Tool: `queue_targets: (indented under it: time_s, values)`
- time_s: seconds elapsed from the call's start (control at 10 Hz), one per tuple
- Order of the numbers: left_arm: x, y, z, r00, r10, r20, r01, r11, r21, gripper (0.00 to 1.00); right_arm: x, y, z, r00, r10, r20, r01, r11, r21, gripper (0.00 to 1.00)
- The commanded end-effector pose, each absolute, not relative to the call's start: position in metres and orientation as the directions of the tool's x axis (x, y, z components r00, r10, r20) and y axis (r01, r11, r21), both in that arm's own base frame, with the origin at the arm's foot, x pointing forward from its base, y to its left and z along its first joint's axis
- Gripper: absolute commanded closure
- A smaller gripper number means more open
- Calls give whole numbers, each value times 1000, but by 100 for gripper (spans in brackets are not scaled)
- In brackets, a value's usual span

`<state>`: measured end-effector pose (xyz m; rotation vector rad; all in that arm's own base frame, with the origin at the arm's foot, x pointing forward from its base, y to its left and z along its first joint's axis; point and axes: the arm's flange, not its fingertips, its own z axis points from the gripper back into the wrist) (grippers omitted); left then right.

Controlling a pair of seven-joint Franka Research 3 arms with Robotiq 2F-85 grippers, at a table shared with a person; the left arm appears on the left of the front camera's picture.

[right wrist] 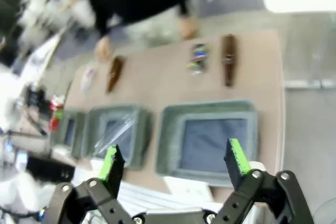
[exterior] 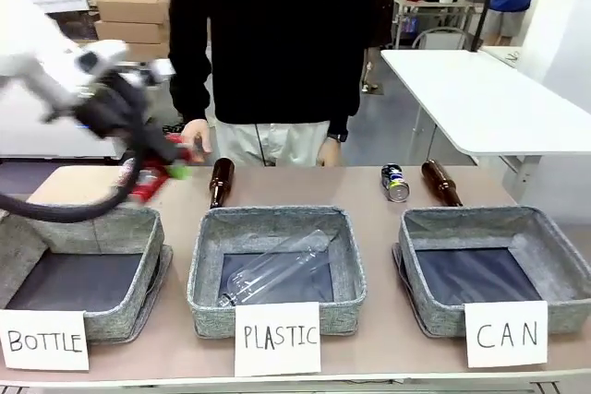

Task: Sort the can waste into the basket.
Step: Pick up the can waste from the table and place it in the right Fabric basket.

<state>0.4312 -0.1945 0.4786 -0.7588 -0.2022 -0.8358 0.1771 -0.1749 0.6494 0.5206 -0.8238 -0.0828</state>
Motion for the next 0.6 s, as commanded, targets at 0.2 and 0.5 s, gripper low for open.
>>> queue_targets:
  time_s: [0.2,0.5]
  values:
    - [466,-410,496,385,-746,544,890,143,-434,71,113,-268,602,598,-533,598,147,807,573,0]
    - [403,-530,478,283,-814,507,875,2,-485,71,131,-256,559,680,-511,526,155,802,577,0]
